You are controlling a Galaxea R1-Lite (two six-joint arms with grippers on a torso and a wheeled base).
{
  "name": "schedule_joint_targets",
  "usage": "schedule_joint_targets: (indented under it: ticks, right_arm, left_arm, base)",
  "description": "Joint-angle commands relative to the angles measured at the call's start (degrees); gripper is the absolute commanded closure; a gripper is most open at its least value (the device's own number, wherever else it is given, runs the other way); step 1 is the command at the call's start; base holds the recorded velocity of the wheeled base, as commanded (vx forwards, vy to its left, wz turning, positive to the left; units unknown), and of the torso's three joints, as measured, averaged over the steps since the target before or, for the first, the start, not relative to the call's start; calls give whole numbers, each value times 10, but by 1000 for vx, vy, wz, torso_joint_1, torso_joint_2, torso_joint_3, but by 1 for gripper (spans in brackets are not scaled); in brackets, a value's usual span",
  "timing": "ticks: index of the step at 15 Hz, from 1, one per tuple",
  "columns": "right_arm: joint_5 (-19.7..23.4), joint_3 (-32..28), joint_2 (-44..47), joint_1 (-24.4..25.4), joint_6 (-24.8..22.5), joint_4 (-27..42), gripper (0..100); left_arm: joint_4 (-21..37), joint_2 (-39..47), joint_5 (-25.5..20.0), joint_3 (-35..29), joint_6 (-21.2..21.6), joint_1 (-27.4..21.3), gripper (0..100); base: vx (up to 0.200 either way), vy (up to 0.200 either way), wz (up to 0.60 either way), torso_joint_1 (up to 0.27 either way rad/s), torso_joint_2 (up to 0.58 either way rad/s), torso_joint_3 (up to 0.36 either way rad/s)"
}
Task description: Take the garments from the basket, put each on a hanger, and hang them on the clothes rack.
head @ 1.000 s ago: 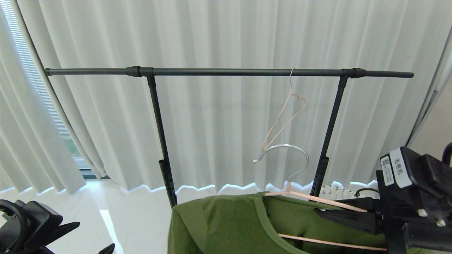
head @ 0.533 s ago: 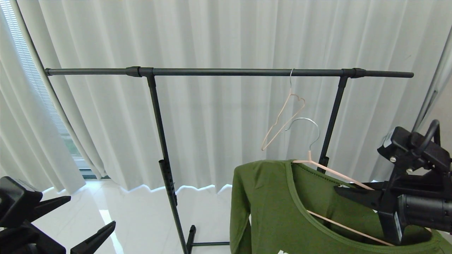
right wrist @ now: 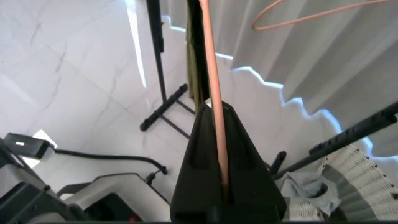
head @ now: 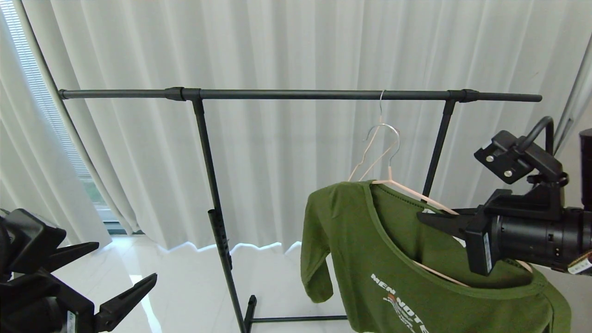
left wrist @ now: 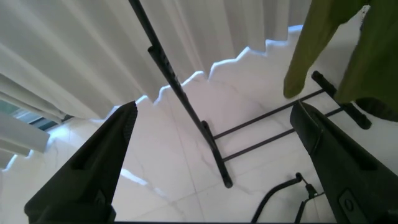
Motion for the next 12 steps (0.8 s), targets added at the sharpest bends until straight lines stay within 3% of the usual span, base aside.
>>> schedule_joint_targets:
  ticks: [1, 5, 12]
  right_arm:
    - [0, -17, 34, 1, 0, -9, 100]
    - [0, -42, 67, 1, 0, -28, 100]
    - [-28, -114, 135, -5, 6, -48, 100]
  left_arm:
    - [0, 9, 0, -4, 0, 0, 0]
    - [0, 11, -1, -4, 2, 0, 0]
    - [0, 12, 2, -4, 6, -1, 0]
  base:
    - [0, 200, 0, 7, 7, -2]
    - [0, 200, 0, 5, 4, 1]
    - [0, 0, 0, 0, 0, 0]
